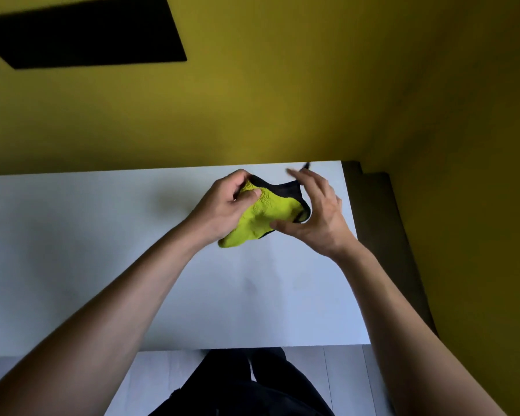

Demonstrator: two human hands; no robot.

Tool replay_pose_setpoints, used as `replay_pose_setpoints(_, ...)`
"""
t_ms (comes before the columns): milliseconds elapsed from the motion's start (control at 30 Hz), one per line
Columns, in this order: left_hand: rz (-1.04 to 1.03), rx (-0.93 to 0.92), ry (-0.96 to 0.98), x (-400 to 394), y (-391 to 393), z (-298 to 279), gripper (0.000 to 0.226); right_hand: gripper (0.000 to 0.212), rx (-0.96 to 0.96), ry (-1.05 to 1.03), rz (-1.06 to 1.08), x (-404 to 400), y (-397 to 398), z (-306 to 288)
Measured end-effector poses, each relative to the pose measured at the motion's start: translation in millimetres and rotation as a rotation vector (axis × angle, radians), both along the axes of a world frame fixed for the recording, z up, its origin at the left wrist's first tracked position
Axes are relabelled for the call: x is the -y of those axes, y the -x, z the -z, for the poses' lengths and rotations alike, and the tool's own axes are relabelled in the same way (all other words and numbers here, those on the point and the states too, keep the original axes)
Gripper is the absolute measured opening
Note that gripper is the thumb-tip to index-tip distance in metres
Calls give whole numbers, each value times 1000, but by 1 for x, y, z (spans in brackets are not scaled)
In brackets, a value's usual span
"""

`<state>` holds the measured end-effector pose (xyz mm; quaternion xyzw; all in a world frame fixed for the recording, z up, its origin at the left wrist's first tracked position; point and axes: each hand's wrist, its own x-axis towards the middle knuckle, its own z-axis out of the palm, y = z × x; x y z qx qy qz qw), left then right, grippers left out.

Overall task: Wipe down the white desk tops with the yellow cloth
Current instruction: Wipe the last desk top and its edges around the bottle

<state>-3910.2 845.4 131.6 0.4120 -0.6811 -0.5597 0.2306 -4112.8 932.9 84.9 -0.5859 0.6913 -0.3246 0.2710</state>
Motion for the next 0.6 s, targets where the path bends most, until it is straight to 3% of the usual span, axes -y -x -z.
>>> replay_pose_setpoints(67,32,-20,9,-1,-1,-9,12,49,-53,19,-34,13,-5,-8)
replay_pose_setpoints(133,28,-31,34,4,-5,-14,12,28,97,-67,-83,23,-1,-20)
replay_pose_setpoints(233,6,-33,55,10,-13,-16,7,25,309,-197,-124,32,12,-37)
replay_pose_setpoints(300,-11,-43,39,11,-21,-12,16,20,289,-199,-108,34,14,-41)
replay_pose_setpoints(433,-56,-65,-50,-3,-37,3,6,16,163,-184,-129,24,6,-32)
replay_pose_setpoints(567,-89,-50,-96,-28,-58,35,3,14,245,-303,-207,-4,-12,-13)
replay_pose_setpoints(600,-106,-26,-105,-33,-61,43,11,14,245,-330,-198,-9,-17,-10)
